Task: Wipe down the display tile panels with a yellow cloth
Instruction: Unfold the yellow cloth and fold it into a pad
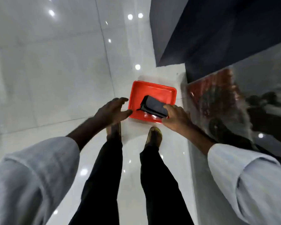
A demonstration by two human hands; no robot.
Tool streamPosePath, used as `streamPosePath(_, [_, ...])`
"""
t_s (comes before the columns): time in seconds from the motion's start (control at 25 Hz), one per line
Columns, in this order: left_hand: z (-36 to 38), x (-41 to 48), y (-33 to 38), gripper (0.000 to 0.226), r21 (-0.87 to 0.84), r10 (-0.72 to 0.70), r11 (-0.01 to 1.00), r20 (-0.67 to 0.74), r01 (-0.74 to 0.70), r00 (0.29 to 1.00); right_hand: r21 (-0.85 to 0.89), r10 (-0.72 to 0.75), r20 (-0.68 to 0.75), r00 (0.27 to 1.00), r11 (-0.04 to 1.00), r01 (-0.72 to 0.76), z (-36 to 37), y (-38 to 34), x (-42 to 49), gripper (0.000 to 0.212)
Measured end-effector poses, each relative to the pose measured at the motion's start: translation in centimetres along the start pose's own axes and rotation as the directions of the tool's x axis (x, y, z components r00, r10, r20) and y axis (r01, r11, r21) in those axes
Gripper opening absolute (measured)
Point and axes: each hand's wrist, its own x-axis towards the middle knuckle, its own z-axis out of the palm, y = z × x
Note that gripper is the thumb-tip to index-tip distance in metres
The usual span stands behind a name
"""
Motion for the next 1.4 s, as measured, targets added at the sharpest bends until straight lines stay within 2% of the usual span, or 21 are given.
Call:
streamPosePath(0.16, [6.9,15.0,-6.4,0.093,-0.013,0.000,1.000,0.064,0.001,0.998,0.019,0.006,0.030,1.000,1.000,-0.006,10.1,1.1,15.6,0.057])
streamPosePath(0.24, [10.8,21.6,-9.1,0.098,-0.054,0.055,0.997,0.078,-0.051,0.995,0.030,0.014,0.026,1.000,0.999,-0.015,15.4,1.5,23.4,0.060])
streamPosePath(0.36, [15.2,28.6,-12.0,0.073,0.087,0.201,0.975,0.046,-0.204,0.979,-0.007,0.053,0.004,0.999,0.999,-0.053,21.7,3.0,30.7,0.066])
streamPosePath(0.48, [16.9,31.3,-13.0,0.066,0.211,0.238,0.948,0.029,-0.239,0.971,-0.101,-0.041,-0.183,0.982,0.995,0.022,24.8,3.8,32.3,0.074])
streamPosePath(0.56, [17.3,31.4,-13.5,0.067,0.231,0.265,0.936,0.028,-0.264,0.964,-0.134,-0.125,-0.239,0.963,0.986,0.095,24.9,4.8,32.4,0.067])
streamPosePath(0.72, [16.6,30.3,-14.2,0.063,0.070,0.260,0.963,0.025,-0.262,0.965,-0.233,-0.219,-0.320,0.922,0.961,0.147,24.7,6.8,32.0,0.054])
streamPosePath(0.8, [16.1,29.9,-14.5,0.063,0.004,0.219,0.976,0.015,-0.219,0.976,-0.156,-0.250,-0.437,0.864,0.967,0.201,26.0,6.5,31.8,0.047])
streamPosePath(0.84, [15.9,29.6,-14.6,0.065,-0.023,0.201,0.979,0.017,-0.201,0.979,-0.051,-0.185,-0.442,0.878,0.982,0.181,26.4,6.1,31.8,0.039])
streamPosePath(0.92, [15.3,29.1,-14.7,0.074,-0.082,0.173,0.982,0.043,-0.169,0.984,0.271,0.091,-0.292,0.952,0.962,-0.009,25.6,5.0,31.8,0.021])
streamPosePath(1.0, [13.7,28.0,-14.8,0.077,-0.055,0.143,0.989,0.082,-0.139,0.986,0.492,0.349,-0.120,0.930,0.834,-0.250,23.8,4.2,31.4,0.020])
streamPosePath(1.04, [12.6,26.9,-14.6,0.078,-0.021,0.126,0.992,0.098,-0.125,0.987,0.548,0.394,-0.120,0.911,0.792,-0.270,22.4,3.9,30.3,0.020])
streamPosePath(1.12, [9.2,23.3,-13.2,0.082,0.014,0.099,0.995,0.094,-0.101,0.991,0.615,0.404,-0.201,0.892,0.761,-0.206,17.8,3.5,26.4,0.014])
streamPosePath(1.2, [4.7,18.1,-10.5,0.087,-0.004,0.072,0.997,0.045,-0.072,0.996,0.628,0.355,-0.263,0.897,0.769,-0.120,11.7,2.5,21.0,0.011])
streamPosePath(1.32, [-3.7,8.5,-3.3,0.082,-0.037,0.079,0.996,-0.057,-0.081,0.995,0.599,0.205,-0.311,0.928,0.801,0.024,0.3,-1.0,11.7,0.019])
streamPosePath(1.4, [-9.8,1.8,2.2,0.093,-0.041,0.149,0.987,-0.161,-0.158,0.976,0.540,0.032,-0.356,0.934,0.822,0.178,-7.8,-4.5,5.6,0.031])
